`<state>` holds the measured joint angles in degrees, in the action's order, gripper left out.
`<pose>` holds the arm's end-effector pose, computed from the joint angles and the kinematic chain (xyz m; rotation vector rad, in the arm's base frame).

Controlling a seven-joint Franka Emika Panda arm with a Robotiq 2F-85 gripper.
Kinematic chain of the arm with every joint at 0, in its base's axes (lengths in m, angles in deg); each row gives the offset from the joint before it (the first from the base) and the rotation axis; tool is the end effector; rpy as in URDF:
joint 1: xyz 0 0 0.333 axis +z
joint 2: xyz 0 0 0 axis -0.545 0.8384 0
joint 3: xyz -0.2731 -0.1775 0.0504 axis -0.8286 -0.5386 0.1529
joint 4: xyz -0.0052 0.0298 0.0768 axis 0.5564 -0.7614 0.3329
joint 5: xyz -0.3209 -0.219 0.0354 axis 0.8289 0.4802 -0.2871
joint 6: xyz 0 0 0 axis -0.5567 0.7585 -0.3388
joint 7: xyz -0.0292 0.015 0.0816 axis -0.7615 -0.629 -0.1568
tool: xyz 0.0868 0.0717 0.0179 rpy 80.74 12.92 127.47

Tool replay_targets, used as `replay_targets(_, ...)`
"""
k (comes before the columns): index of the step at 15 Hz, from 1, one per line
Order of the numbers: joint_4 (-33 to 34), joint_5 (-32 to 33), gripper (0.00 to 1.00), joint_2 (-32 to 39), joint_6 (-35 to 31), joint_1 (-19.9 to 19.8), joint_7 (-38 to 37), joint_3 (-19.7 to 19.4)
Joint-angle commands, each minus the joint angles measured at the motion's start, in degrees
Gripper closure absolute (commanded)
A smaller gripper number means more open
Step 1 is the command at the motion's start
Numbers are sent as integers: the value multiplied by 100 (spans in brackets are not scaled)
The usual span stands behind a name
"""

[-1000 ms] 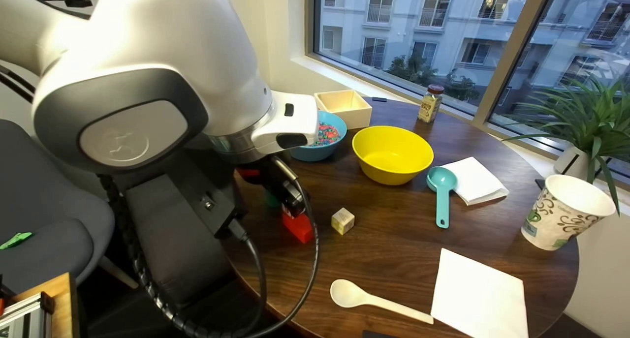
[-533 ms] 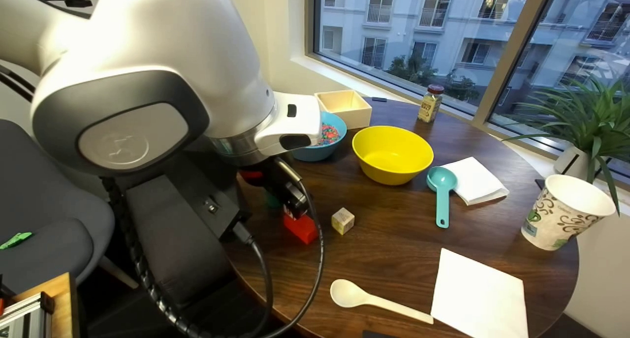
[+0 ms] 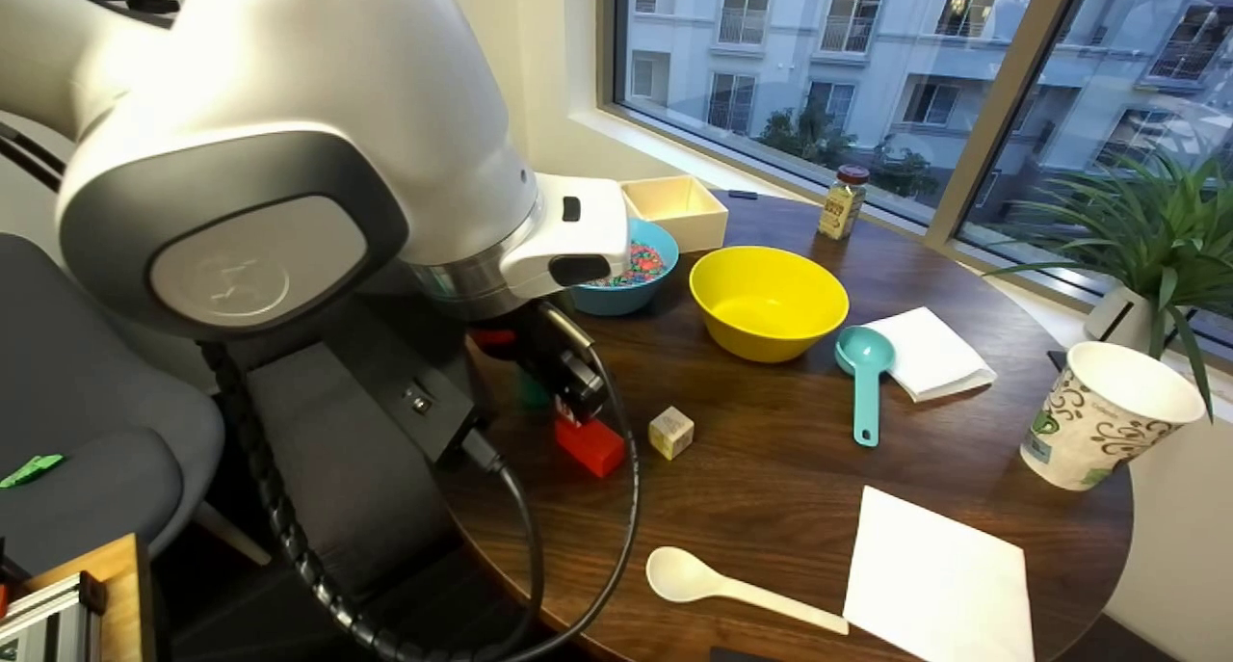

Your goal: Lift the dices from the table and put them on the orange plush block

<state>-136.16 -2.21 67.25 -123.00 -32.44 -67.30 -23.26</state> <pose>0.4645 -0.0254 0.4095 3.0690 0.2864 0.5397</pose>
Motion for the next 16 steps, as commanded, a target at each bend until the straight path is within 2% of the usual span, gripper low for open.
replay_targets(1, -20, -133, 91, -50, 138, 94, 226, -106)
replay_targets(16, -2, -129, 91, -67, 374, 74, 278, -122)
